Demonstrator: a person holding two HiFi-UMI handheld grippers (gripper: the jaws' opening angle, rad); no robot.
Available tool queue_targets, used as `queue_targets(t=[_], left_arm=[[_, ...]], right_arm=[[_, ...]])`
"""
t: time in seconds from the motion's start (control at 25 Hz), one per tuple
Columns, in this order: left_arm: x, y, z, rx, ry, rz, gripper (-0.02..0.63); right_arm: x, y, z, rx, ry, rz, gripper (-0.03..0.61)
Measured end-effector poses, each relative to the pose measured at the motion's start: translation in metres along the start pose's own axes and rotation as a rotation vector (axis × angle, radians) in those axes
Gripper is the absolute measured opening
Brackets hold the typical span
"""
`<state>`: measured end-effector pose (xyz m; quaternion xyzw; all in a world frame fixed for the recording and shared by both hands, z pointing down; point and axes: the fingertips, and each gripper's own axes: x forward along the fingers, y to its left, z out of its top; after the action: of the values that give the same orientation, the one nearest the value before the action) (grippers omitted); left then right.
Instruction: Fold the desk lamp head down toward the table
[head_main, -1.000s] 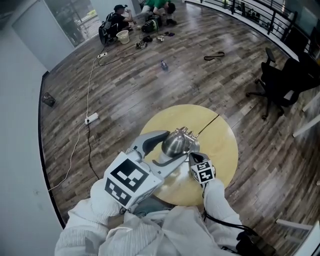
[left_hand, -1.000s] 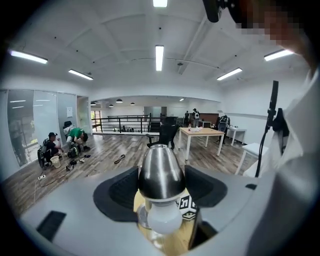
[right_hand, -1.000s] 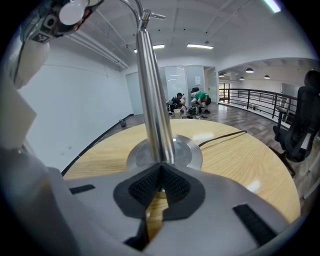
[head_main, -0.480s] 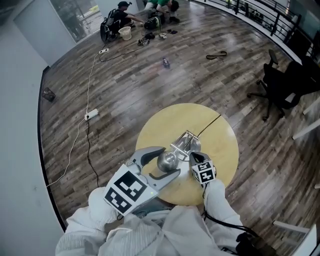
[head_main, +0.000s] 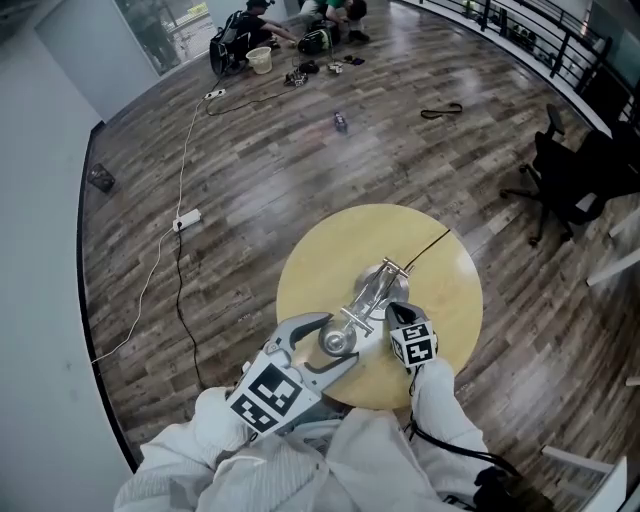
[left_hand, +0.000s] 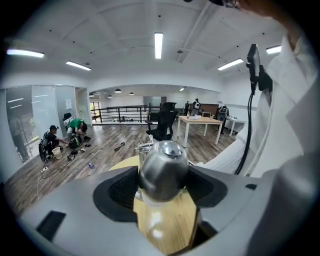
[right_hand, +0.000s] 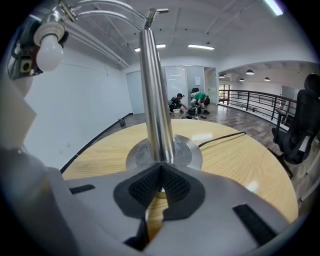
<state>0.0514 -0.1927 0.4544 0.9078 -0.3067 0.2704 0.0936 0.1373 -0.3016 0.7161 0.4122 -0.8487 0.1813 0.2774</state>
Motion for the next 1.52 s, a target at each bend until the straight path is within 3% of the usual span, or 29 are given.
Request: queue_targets(t=[0.32, 0.56, 0.8, 1.24, 1.52], left_arm=[[0.003, 0.000, -0.017, -0.028, -0.098, -0.013, 0.293], [0.007, -0.001, -0.026, -0.167, -0.246, -0.093, 0.298], [0.013, 0.001, -0.043, -0.151, -0.223, -0.045, 0.298], [0.039, 0.006, -0.084, -0.097, -0.106, 0.036, 0.298], [0.064, 0.010, -0.109, -0.063, -0.094, 0.056, 0.298]], right_arm=[[0.001, 0.002, 0.000, 0.006, 0.002, -0.019, 0.011], [0.003, 0.004, 0.000, 0.001, 0.007, -0.029, 0.011], [0.004, 0.007, 0.000, -0.009, 0.016, -0.030, 0.011], [0.004, 0.005, 0.000, -0.002, 0.013, -0.042, 0.011], [0.004, 0.005, 0.001, 0.002, 0.006, -0.051, 0.011]])
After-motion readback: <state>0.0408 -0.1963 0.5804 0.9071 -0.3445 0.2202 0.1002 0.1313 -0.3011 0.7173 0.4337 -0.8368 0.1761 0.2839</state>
